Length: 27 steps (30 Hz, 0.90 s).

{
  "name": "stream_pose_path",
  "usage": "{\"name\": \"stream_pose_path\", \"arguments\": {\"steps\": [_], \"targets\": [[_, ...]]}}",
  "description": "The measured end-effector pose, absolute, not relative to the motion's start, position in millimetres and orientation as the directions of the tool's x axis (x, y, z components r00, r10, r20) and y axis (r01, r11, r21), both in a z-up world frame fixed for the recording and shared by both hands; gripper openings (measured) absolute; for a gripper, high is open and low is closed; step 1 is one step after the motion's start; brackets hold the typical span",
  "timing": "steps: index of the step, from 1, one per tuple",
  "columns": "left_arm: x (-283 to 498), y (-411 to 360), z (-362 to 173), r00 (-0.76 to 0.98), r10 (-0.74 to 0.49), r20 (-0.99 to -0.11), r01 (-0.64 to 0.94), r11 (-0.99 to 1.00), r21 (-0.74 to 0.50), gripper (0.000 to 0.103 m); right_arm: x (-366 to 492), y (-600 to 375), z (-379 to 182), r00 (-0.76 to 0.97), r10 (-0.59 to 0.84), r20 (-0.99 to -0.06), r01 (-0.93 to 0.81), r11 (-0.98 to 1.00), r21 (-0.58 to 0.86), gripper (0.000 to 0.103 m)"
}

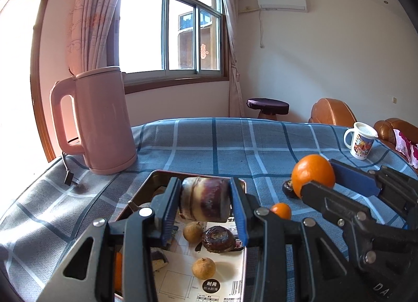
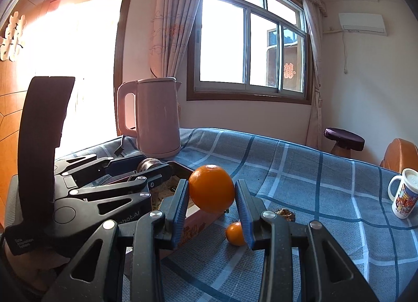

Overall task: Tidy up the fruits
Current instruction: 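Carry the brown cylindrical item over the tin with the left tool while the right holds the mandarin, then lower the cylindrical item into the tin and open the left tool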

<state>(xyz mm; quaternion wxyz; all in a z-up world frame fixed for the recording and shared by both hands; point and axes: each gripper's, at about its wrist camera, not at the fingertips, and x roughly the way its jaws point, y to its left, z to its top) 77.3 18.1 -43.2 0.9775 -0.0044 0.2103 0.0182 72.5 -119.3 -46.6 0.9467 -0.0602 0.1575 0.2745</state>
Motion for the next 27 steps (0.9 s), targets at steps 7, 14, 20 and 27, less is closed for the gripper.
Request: {"name": "stream_pose_path", "arguments": {"steps": [7, 14, 20, 27], "targets": [[76, 31, -44, 0.906, 0.055, -0.421, -0.064, 0.998, -0.006, 0.04, 74, -106, -46, 0.789, 0.512, -0.339, -0.556, 0.831, -0.038, 0.038], [77, 44, -48, 0.894, 0.089, -0.439, -0.099, 0.995, 0.001, 0.04, 77, -98, -46, 0.777, 0.526, -0.345, -0.571, 0.82, -0.036, 0.038], [76, 54, -49, 0.888, 0.105, -0.447, -0.118, 0.993, -0.001, 0.04, 77, -90, -47, 0.769, 0.534, -0.353, -0.583, 0.811, -0.043, 0.038], [73, 68, -51, 0.88, 0.129, -0.458, -0.143, 0.99, 0.003, 0.04, 80, -80, -51, 0.749, 0.547, -0.373, -0.602, 0.798, -0.038, 0.038]]}}
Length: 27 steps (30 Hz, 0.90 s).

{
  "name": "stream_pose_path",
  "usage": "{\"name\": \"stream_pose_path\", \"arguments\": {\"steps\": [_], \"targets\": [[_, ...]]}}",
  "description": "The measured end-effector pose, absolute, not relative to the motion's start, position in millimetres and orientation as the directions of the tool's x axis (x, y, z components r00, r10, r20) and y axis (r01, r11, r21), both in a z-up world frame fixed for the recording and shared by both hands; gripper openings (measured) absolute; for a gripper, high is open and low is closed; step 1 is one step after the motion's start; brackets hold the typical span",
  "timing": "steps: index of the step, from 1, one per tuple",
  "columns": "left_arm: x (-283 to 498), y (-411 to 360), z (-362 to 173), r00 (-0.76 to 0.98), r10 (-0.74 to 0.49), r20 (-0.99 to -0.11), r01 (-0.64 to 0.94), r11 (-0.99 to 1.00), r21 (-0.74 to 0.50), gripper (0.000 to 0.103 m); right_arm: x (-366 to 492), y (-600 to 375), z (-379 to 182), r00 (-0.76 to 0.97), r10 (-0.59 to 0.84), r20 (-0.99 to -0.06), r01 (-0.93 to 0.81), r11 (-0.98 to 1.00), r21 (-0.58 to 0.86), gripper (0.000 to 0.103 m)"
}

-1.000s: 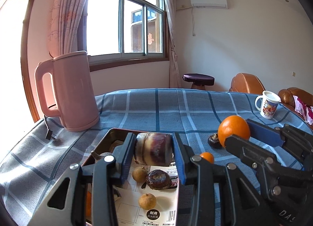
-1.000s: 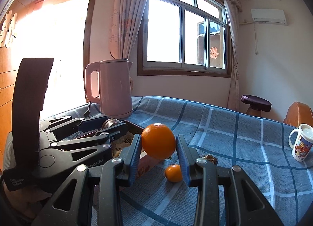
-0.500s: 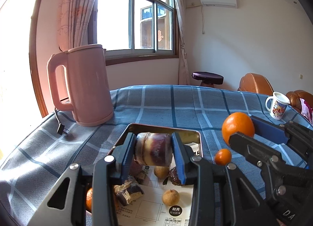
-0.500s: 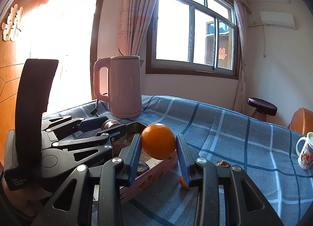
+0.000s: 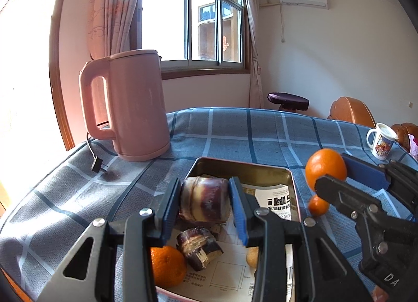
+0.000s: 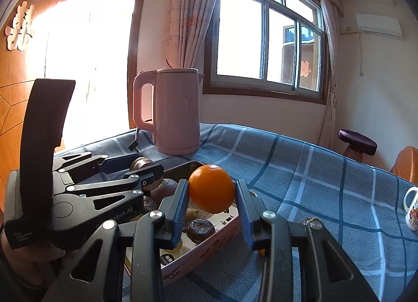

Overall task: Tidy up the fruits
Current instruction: 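Lower the cylindrical item into the tin and open the left tool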

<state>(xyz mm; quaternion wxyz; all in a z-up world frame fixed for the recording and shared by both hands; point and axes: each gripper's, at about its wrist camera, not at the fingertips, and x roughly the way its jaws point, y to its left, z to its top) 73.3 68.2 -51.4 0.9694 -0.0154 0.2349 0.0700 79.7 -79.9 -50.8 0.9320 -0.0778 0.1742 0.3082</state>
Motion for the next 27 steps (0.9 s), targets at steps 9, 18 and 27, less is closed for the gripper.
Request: {"name": "stream_pose_path", "arguments": {"steps": [9, 18, 27], "targets": [[74, 75, -59, 0.863, 0.136, -0.487, -0.15, 0.989, 0.009, 0.04, 83, -64, -61, 0.72, 0.56, -0.411, -0.627, 0.778, -0.04, 0.038], [76, 78, -66, 0.845, 0.135, -0.517, -0.147, 0.989, 0.018, 0.04, 87, -54, -71, 0.69, 0.563, -0.455, -0.644, 0.764, -0.032, 0.038], [78, 80, -71, 0.831, 0.131, -0.541, -0.142, 0.99, 0.022, 0.039, 90, -46, -80, 0.643, 0.567, -0.515, -0.67, 0.742, -0.019, 0.038]]}}
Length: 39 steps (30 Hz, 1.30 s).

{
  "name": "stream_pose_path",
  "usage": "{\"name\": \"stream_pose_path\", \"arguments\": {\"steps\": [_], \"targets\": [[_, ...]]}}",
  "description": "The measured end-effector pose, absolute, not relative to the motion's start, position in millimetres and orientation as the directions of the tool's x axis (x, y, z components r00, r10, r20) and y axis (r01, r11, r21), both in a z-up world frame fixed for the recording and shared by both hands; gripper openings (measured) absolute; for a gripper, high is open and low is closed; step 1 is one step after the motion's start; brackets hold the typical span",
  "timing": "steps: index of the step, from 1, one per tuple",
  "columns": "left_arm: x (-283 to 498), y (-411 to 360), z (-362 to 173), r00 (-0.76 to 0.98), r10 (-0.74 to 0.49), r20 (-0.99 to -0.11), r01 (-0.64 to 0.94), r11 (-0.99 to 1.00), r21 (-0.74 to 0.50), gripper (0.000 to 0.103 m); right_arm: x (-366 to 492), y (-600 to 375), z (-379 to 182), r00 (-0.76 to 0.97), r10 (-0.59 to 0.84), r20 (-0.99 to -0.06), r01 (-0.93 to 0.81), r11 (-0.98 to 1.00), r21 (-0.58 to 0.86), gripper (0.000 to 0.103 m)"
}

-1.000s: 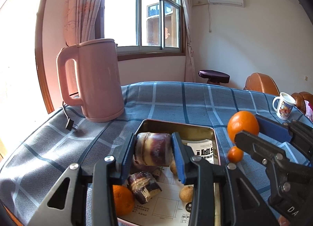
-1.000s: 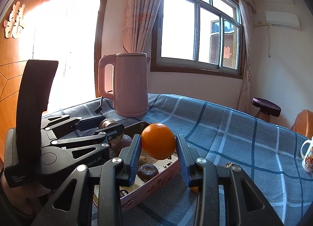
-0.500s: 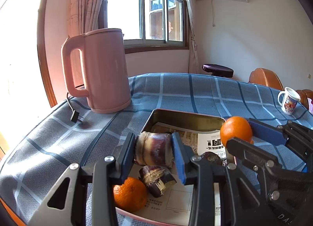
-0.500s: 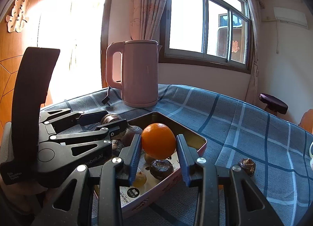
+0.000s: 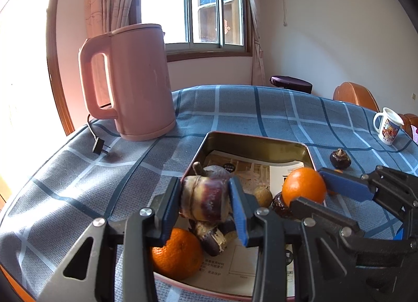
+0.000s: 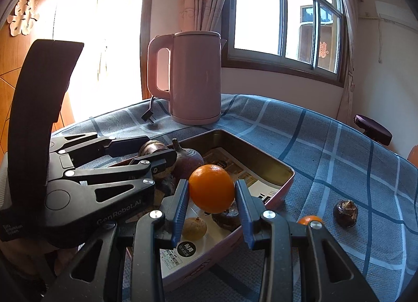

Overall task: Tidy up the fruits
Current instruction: 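Lower the cylindrical item into the tin and open the left tool, then move the left tool to the dark brown round fruit and grasp it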

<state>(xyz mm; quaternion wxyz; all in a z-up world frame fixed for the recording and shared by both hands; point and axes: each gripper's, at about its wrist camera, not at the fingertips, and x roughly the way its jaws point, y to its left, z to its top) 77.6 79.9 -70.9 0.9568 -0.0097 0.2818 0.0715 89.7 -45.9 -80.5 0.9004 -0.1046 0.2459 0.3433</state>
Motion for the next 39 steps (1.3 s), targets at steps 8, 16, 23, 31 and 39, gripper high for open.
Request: {"name": "stream_pose_path", "arguments": {"steps": [8, 16, 23, 31, 39], "targets": [[78, 80, -71, 0.823, 0.14, -0.55, -0.151, 0.988, 0.026, 0.053, 96, -51, -86, 0.589, 0.59, -0.553, -0.686, 0.726, 0.044, 0.04], [72, 75, -63, 0.845, 0.128, -0.52, -0.145, 0.989, 0.008, 0.074, 102, -106, -63, 0.709, 0.473, -0.523, -0.561, 0.828, -0.012, 0.059], [72, 66, -57, 0.855, 0.113, -0.506, -0.135, 0.991, -0.008, 0.086, 138, -140, -74, 0.711, 0.368, -0.599, -0.449, 0.893, 0.015, 0.06], [84, 61, -58, 0.845, 0.113, -0.523, -0.133, 0.991, -0.001, 0.087, 163, -114, -106, 0.6, 0.367, -0.711, -0.488, 0.872, 0.038, 0.06], [94, 44, -49, 0.844, 0.087, -0.529, -0.109, 0.994, -0.01, 0.087, 159, -147, -98, 0.644, 0.369, -0.671, -0.444, 0.893, 0.065, 0.043]]}}
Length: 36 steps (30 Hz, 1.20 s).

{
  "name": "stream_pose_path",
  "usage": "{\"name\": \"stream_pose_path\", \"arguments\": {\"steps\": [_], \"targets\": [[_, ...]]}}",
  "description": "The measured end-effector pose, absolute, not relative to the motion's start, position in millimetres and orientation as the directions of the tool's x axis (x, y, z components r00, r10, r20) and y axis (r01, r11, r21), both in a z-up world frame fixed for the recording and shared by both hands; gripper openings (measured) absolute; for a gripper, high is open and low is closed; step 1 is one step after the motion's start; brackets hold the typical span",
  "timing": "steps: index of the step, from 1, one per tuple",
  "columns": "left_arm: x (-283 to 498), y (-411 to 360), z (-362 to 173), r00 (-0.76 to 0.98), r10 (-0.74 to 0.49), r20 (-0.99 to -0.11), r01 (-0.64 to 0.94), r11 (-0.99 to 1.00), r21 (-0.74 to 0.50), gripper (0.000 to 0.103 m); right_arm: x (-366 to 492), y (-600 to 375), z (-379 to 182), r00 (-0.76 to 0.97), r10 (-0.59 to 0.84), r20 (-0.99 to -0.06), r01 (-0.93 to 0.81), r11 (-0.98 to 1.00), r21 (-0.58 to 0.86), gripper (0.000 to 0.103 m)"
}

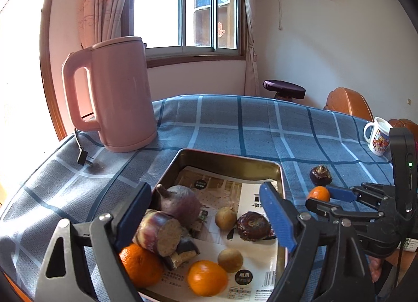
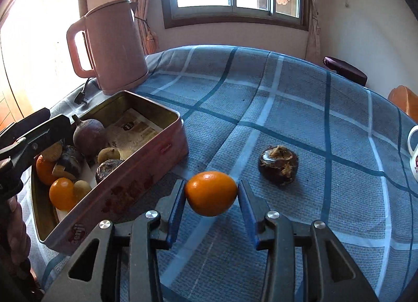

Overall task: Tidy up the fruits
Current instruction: 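Move the left tool to the dark brown round fruit and grasp it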

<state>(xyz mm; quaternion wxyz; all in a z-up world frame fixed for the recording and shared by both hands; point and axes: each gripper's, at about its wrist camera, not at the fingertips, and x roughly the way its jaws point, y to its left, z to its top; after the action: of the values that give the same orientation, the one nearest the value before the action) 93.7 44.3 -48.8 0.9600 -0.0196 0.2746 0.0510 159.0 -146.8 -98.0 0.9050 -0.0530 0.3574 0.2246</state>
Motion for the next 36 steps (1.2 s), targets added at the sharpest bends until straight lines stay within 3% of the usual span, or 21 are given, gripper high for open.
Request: {"name": "stream_pose_path", "arguments": {"steps": [9, 19, 23, 24, 27, 28, 29, 30, 36], "targets": [[123, -37, -34, 0.844, 0.004, -0.536, 0.023, 0.999, 0.045, 0.089, 171, -228, -85, 0.763, 0.163, -0.626, -0.214, 0.977, -0.006, 0.043], [189, -116, -76, 0.734, -0.081, -0.675, 0.164, 0.985, 0.06, 0.087, 179, -269, -91, 0.764, 0.135, -0.631, -0.133, 0.99, 0.05, 0.043], [216, -127, -97, 0.674, -0.095, -0.732, 0.184, 0.982, 0.042, 0.081, 180, -274, -93, 0.758, 0.163, -0.632, -0.139, 0.986, 0.088, 0.043], [220, -128, -100, 0.67, -0.088, -0.737, 0.181, 0.982, 0.048, 0.074, 180, -273, -94, 0.757, 0.166, -0.632, -0.142, 0.986, 0.088, 0.043], [231, -129, -105, 0.648, -0.1, -0.755, 0.189, 0.982, 0.031, 0.068, 179, -271, -94, 0.757, 0.174, -0.63, -0.154, 0.984, 0.087, 0.043], [232, -129, -106, 0.638, -0.111, -0.762, 0.196, 0.98, 0.021, 0.063, 179, -270, -93, 0.757, 0.176, -0.629, -0.156, 0.984, 0.088, 0.043], [233, -129, -108, 0.628, -0.121, -0.769, 0.201, 0.979, 0.01, 0.051, 179, -270, -93, 0.758, 0.179, -0.627, -0.159, 0.983, 0.09, 0.043], [234, -128, -110, 0.615, -0.138, -0.776, 0.211, 0.977, -0.007, 0.046, 178, -270, -93, 0.759, 0.182, -0.626, -0.161, 0.983, 0.091, 0.043], [232, -125, -108, 0.623, -0.165, -0.765, 0.213, 0.976, -0.037, 0.045, 176, -269, -92, 0.766, 0.188, -0.614, -0.172, 0.981, 0.085, 0.043]]}}
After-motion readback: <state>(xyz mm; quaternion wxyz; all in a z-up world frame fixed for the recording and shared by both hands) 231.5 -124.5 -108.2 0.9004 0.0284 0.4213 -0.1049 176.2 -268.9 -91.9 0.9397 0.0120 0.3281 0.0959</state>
